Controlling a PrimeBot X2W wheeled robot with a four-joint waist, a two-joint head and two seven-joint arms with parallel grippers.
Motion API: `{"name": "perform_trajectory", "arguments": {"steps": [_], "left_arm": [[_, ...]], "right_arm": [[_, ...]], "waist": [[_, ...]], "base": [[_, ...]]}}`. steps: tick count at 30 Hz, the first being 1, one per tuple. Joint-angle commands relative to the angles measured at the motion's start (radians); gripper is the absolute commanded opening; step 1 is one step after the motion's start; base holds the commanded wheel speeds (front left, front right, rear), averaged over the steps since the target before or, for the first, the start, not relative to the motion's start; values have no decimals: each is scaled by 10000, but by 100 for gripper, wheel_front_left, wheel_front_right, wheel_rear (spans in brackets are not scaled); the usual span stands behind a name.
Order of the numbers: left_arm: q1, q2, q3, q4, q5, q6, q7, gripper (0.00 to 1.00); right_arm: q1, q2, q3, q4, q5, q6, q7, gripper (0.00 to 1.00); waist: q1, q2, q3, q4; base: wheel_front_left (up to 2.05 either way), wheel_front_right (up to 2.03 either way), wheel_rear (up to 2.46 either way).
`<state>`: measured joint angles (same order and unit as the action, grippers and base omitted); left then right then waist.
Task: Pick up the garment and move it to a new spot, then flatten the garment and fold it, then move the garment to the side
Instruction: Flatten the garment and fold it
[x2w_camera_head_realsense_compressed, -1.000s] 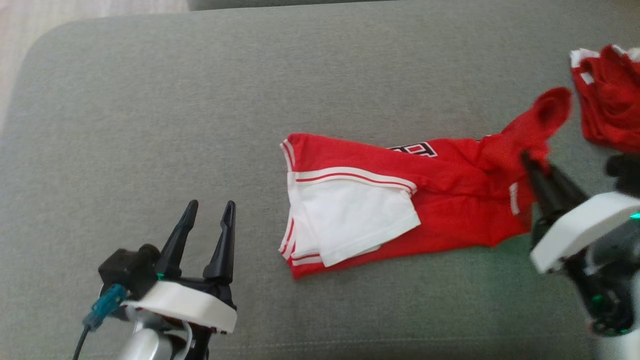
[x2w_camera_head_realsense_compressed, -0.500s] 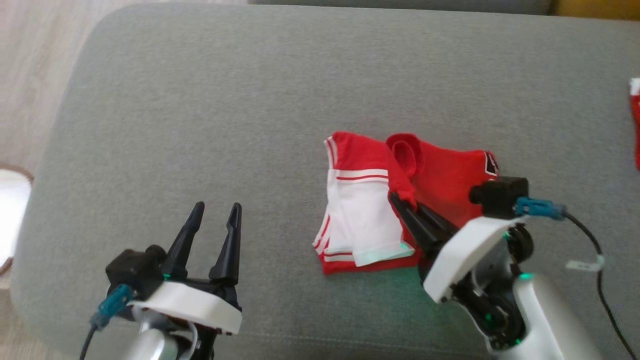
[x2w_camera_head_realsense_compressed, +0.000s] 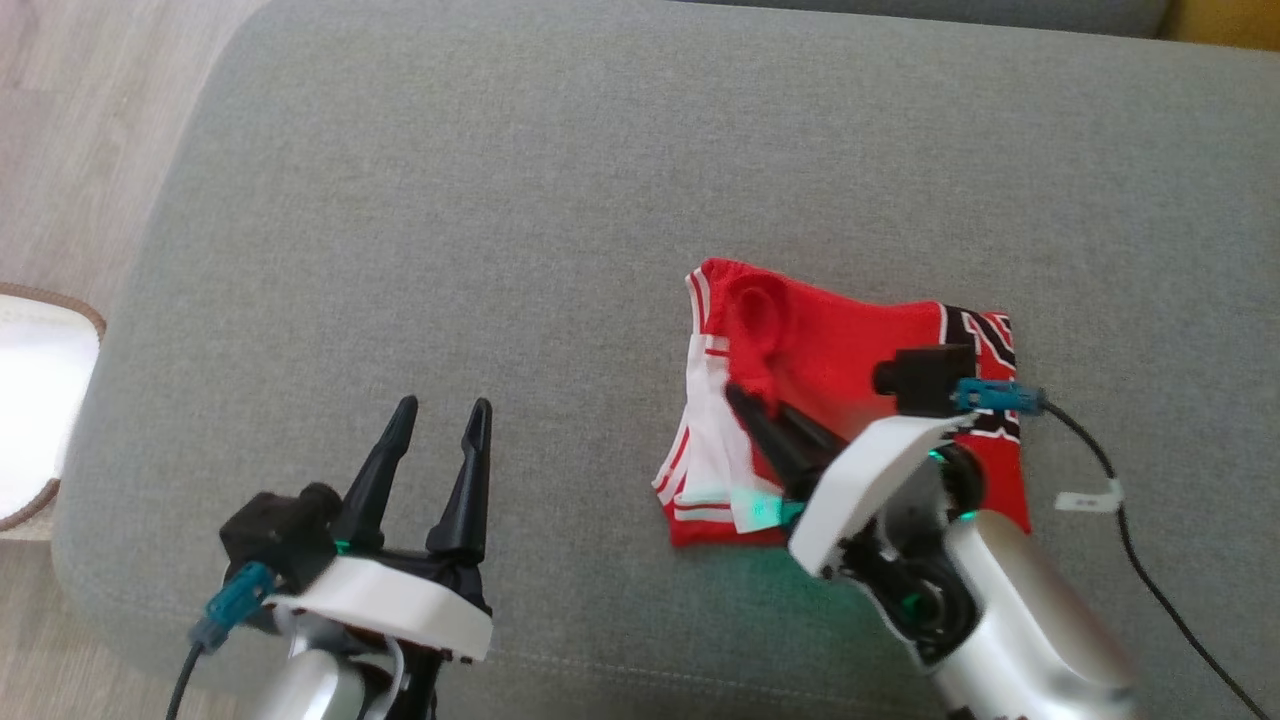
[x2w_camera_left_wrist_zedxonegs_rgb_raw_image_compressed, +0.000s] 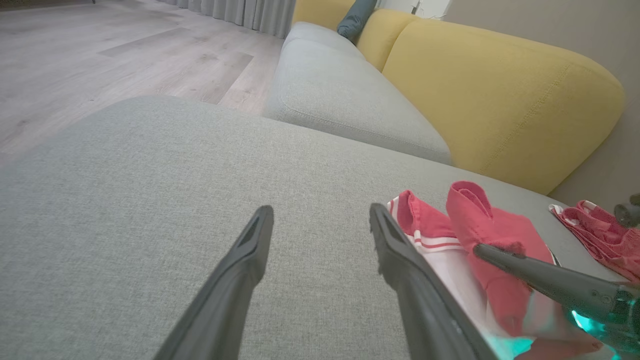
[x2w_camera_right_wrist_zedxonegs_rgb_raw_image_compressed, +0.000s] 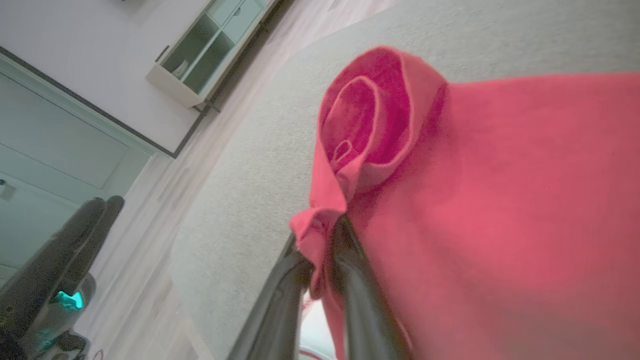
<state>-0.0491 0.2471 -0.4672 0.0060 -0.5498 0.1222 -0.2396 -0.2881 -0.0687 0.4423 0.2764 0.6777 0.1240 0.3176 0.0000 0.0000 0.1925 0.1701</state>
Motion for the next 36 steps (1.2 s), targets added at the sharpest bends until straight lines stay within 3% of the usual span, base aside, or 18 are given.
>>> {"name": "perform_trajectory", "arguments": {"steps": [1, 2, 3, 8, 12, 26, 36], "left_arm": [[-421, 53, 399, -233, -41, -42, -104, 100], [-423, 48, 404, -222, -41, -46, -110, 100], [-421, 44, 407, -212, -38, -47, -115, 100], [-383, 32, 362, -206, 1, -33, -129, 100], [-350, 83, 373, -205, -2, -37, -135, 100], [-852, -15, 374, 87, 173, 57, -139, 100], [-673, -394, 601, 543, 561, 273, -211, 100]], "right_arm": [[-447, 183, 323, -332, 171, 67, -163, 44], [-527, 183, 526, -263, 367, 67, -257, 93], [-597, 183, 701, -207, 561, 67, -362, 100], [-879, 184, 1300, -114, 1287, 67, -966, 100], [-1057, 184, 1167, -128, 1261, 67, -1683, 100], [-461, 185, -2080, -591, -3326, 67, -4182, 100], [1172, 185, -3627, -1253, -4425, 67, -4820, 100]], "waist": [[0, 0, -2, -9], [0, 0, -2, -20], [0, 0, -8, -40], [0, 0, -60, -164], [0, 0, -125, -301], [0, 0, -563, -925], [0, 0, -1162, -1067]], "base": [[0, 0, 0], [0, 0, 0], [0, 0, 0], [0, 0, 0], [0, 0, 0], [0, 0, 0], [0, 0, 0]]}}
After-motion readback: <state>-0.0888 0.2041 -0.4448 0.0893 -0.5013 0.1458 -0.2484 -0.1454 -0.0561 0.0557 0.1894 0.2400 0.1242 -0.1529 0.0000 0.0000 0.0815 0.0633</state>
